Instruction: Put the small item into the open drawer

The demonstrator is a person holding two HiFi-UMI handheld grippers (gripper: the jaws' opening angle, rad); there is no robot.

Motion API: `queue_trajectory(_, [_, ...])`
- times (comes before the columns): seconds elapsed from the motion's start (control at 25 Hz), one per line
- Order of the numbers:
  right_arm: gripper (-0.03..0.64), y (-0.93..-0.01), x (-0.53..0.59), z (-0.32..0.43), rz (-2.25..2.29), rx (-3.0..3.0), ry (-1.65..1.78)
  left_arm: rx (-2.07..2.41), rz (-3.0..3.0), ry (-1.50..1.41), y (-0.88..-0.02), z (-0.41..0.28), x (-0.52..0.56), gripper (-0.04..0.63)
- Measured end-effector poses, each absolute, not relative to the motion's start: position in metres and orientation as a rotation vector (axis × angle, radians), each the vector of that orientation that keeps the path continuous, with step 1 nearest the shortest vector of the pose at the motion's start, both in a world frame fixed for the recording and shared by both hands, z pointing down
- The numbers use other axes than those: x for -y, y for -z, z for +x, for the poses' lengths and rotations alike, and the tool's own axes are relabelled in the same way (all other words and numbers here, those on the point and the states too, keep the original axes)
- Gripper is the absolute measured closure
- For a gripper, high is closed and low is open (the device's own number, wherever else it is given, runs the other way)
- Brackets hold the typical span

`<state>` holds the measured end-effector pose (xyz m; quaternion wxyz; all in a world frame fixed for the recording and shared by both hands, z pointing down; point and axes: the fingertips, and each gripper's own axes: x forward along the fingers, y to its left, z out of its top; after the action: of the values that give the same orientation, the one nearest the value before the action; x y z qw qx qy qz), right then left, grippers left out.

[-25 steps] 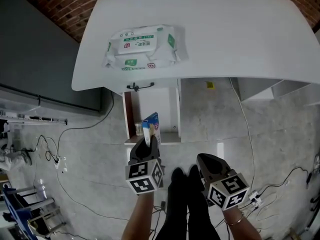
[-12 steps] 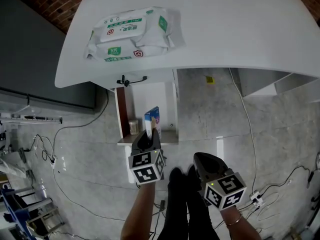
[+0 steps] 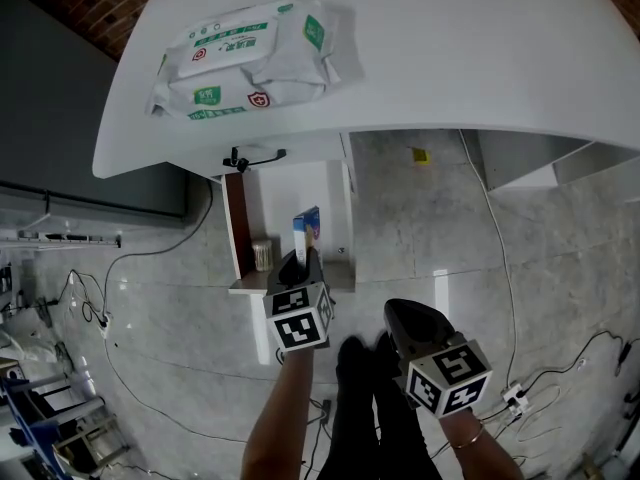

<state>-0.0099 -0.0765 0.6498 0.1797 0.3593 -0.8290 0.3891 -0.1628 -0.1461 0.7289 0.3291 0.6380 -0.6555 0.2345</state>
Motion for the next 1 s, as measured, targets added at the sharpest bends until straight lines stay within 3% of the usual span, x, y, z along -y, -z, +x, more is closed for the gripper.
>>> queue_trajectory(1.0, [0.611, -0.686, 0.096, -0.008, 0.991, 2.307, -1.107, 1.676, 1.549, -0.740, -0.818, -0.164, 0.177, 0.502])
